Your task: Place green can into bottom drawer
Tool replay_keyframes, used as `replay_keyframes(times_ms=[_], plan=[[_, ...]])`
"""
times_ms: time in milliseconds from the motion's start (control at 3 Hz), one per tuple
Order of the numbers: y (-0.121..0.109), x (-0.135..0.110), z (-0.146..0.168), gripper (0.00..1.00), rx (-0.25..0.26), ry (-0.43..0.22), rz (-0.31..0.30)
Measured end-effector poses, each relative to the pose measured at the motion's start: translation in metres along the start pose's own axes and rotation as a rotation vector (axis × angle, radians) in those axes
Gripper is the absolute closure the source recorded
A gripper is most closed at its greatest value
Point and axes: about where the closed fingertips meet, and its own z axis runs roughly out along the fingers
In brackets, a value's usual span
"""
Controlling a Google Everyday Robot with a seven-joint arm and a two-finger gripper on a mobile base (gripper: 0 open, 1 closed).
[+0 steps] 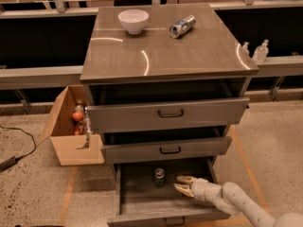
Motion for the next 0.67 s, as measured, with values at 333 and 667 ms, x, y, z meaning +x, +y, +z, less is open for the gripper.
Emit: replay_keyframes(times_ms=[333,667], plan=[[-0.0021,0.0076,-0.0604,0.96,0.115,0.131,-0.002],[0.0041,0.0105,-0.0583,0.93,0.129,0.152,0.002]])
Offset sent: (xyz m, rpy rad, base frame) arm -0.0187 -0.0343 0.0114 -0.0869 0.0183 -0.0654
